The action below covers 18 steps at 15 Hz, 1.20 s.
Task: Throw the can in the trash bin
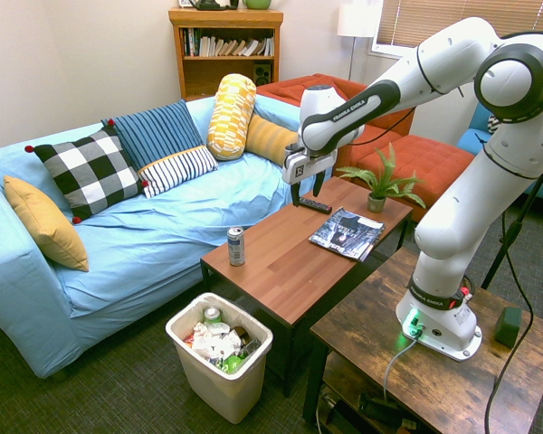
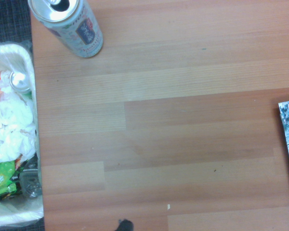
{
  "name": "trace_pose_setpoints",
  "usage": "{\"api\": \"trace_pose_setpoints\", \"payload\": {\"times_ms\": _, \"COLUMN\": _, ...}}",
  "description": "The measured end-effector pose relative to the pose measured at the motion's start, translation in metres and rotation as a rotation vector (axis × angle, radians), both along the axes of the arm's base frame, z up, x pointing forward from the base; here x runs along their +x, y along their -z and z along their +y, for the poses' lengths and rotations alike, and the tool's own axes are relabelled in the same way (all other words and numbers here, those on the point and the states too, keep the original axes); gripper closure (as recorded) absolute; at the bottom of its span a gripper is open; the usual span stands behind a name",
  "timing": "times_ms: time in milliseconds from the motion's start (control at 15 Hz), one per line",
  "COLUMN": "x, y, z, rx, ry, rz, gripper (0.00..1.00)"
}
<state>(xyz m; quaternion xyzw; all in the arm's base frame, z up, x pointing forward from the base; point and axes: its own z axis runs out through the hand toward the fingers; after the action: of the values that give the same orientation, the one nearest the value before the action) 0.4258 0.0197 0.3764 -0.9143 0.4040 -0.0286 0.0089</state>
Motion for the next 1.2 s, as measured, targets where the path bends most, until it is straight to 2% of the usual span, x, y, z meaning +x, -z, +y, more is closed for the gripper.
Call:
{"api": "trace_pose_setpoints", "payload": {"times_ms": 200, "x": 0.003, "y": 0.000, "z": 0.002, "rx": -0.001, "ry": -0.003, "rz": -0.015, "gripper": 0.00}}
{"api": "trace_pose_setpoints", "payload": {"times_ms": 333, "x": 0.015, "y": -0.007, "z": 0.010, "rx": -0.009, "ry": -0.003, "rz": -0.072, "gripper": 0.00}}
{"api": "trace_pose_setpoints", "payload": {"times_ms": 600, "x": 0.075, "y": -0.015, "z": 0.029, "rx": 0.009, "ry": -0.024, "rz": -0.129, "gripper": 0.00}}
{"api": "trace_pose_setpoints", "payload": {"times_ms": 867, "x": 0.137, "y": 0.003, "z": 0.063, "rx": 0.015, "ry": -0.056, "rz": -0.126, "gripper": 0.00}}
{"api": "trace_pose_setpoints", "payload": {"times_ms": 1200, "x": 0.170, "y": 0.051, "z": 0.119, "rx": -0.011, "ry": -0.091, "rz": -0.078, "gripper": 0.00}}
